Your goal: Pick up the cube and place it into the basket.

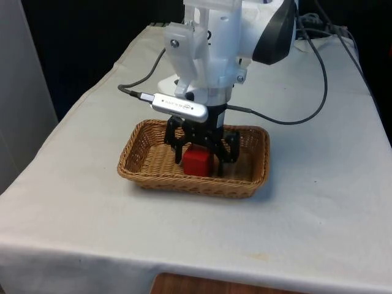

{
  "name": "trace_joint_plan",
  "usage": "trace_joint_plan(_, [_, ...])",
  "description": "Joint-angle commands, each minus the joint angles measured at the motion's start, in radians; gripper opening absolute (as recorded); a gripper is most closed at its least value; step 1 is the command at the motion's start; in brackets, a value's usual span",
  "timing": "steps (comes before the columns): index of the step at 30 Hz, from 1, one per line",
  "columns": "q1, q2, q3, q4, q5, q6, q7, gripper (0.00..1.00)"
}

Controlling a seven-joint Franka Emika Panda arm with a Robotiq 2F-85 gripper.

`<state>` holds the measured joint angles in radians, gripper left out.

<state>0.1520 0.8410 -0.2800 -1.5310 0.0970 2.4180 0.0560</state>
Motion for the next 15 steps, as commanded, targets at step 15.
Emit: trace_joint_plan(15, [0.003, -0.077, -0.010, 0.003, -0.004, -0.076, 0.000, 1.00])
